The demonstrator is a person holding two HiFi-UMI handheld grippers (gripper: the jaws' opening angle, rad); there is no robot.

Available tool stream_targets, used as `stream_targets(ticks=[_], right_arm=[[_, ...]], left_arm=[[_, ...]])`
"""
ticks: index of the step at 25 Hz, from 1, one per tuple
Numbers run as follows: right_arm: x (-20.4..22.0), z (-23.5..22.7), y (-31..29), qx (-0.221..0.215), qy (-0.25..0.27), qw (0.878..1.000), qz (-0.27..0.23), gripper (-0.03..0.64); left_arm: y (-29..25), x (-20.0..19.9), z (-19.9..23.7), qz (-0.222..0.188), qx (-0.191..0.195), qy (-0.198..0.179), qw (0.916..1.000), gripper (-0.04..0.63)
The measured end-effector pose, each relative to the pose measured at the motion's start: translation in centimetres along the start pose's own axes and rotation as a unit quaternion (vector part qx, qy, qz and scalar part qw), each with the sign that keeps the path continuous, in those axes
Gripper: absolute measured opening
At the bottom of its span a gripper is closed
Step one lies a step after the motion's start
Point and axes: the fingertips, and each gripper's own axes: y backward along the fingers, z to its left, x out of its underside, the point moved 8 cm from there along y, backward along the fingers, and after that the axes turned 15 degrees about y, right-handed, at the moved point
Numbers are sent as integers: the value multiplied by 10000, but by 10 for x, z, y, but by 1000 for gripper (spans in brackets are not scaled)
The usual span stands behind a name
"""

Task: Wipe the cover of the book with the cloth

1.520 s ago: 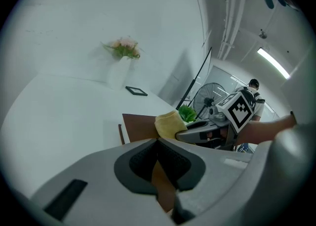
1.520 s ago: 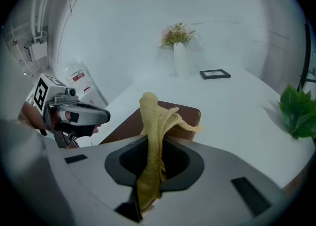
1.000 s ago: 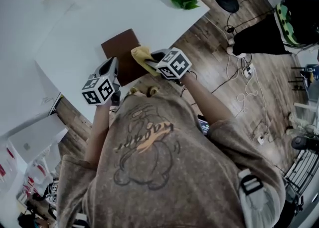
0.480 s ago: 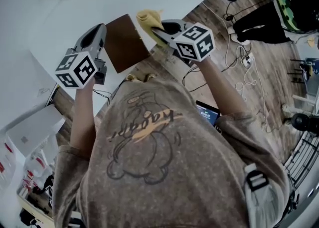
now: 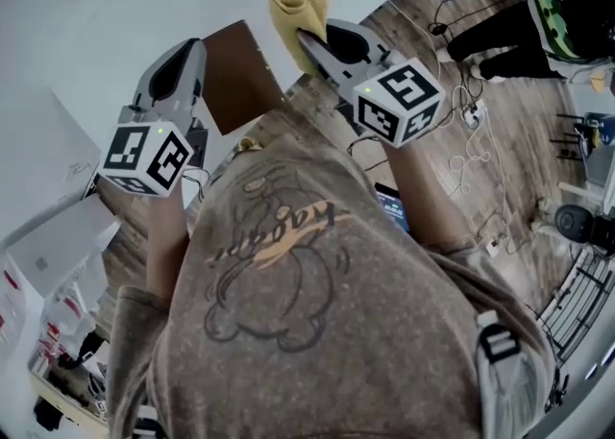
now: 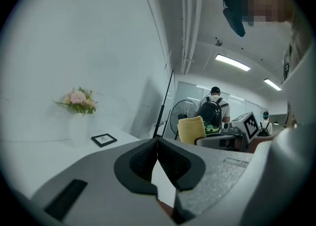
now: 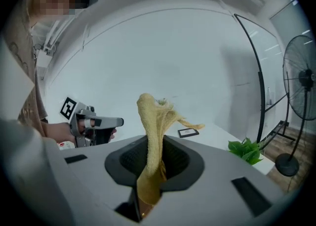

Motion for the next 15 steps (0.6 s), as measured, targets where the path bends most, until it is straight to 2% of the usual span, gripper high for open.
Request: stream_targets(ticks=[3, 7, 15], right_arm=[[9, 6, -1, 235, -113, 9990, -351, 66], [20, 8, -4, 483, -3, 9970, -607, 65], [46, 8, -19, 676, 29, 9953, -688, 66]], left_arm=[[3, 7, -1, -290, 27, -85, 9995, 5], [3, 15, 8, -500, -15, -130, 9987, 4], [-1, 35, 28, -645, -228, -378, 9969, 4]])
